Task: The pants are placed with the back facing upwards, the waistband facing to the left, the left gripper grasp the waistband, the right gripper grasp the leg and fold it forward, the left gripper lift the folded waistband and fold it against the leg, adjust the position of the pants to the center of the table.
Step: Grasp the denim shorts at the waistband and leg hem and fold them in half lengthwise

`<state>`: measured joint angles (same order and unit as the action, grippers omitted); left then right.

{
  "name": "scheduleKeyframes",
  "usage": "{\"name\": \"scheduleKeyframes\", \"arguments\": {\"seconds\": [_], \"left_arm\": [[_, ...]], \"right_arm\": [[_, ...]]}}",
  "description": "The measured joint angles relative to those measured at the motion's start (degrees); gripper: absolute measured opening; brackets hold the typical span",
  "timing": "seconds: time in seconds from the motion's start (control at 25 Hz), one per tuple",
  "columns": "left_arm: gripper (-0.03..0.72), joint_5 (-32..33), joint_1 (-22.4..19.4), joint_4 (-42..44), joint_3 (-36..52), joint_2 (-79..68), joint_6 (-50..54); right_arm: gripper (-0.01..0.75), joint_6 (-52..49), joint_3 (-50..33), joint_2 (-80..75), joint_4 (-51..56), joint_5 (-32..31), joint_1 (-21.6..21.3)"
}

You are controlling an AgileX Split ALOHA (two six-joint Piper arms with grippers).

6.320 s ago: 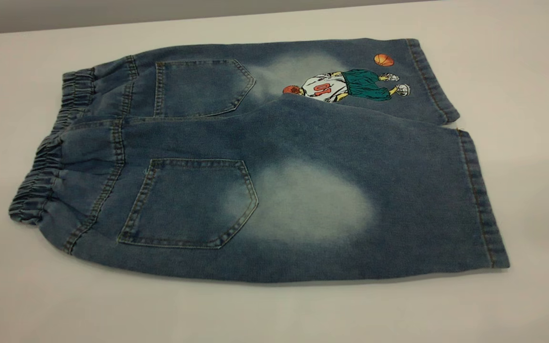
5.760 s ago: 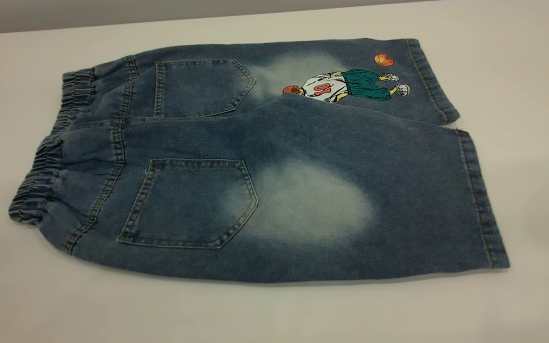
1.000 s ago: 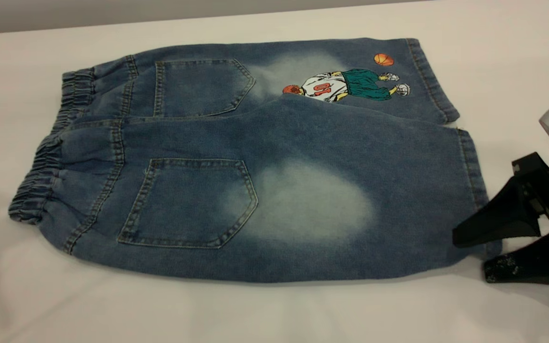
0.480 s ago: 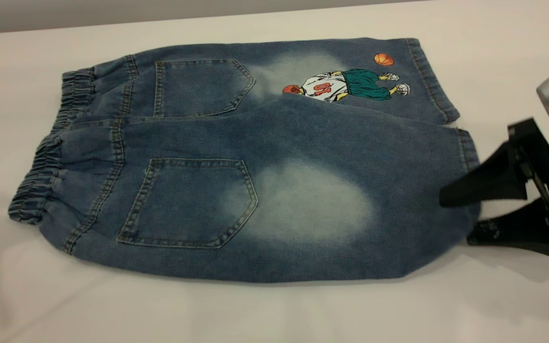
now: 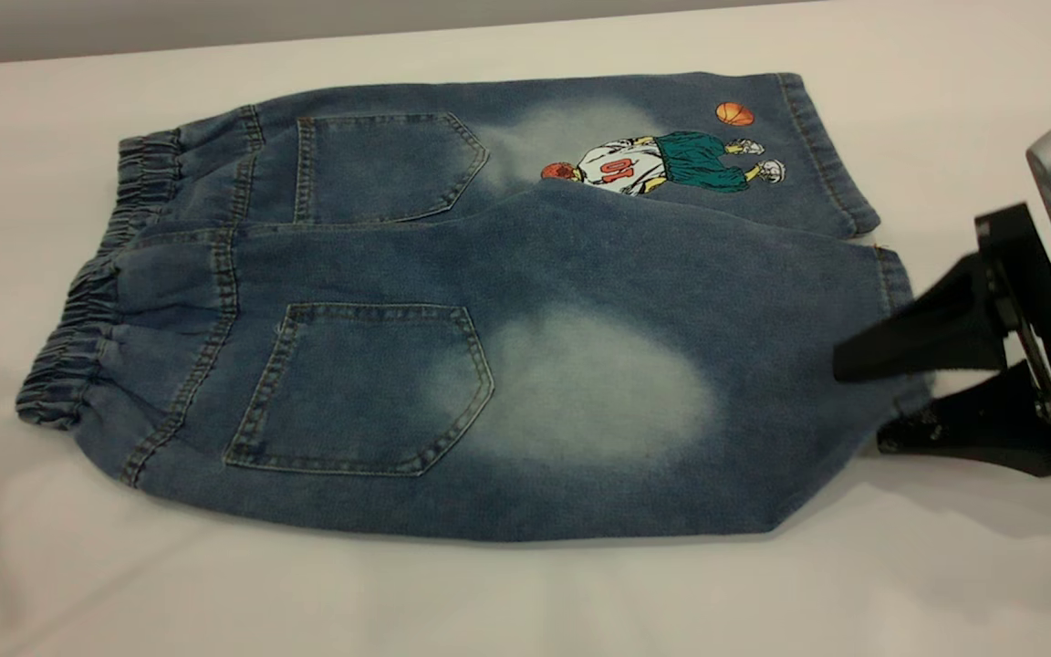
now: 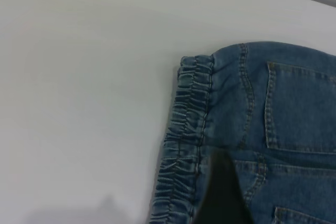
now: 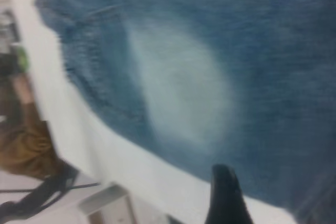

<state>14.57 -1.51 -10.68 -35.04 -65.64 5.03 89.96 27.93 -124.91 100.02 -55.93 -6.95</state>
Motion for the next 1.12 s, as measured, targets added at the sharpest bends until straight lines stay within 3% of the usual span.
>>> {"name": "scheduleKeyframes", "arguments": {"seconds": [0.16, 0.4, 0.48, 0.76, 1.12], "left_arm": [[0.464, 0.06, 0.0, 0.0, 0.0, 0.0, 0.0], [0.464, 0.59, 0.0, -0.3, 0.0, 0.0, 0.0], [0.464, 0.7, 0.0, -0.3, 0.0, 0.0, 0.0], [0.464, 4.95, 0.0, -1.87, 0.0, 0.0, 0.06], [0.464, 9.04, 0.0, -0.84, 0.0, -3.0, 0.0]], "right_arm": [[0.315, 0.0, 0.0, 0.0, -0.05, 3.6, 0.0], [0.072, 0.0, 0.0, 0.78, -0.18, 3.49, 0.0], [0.024, -0.07, 0.0, 1.74, -0.18, 3.72, 0.06], [0.014, -0.02, 0.0, 7.3, -2.97, 10.28, 0.12], [0.014, 0.03, 0.0, 9.05, -3.2, 9.13, 0.12]]}}
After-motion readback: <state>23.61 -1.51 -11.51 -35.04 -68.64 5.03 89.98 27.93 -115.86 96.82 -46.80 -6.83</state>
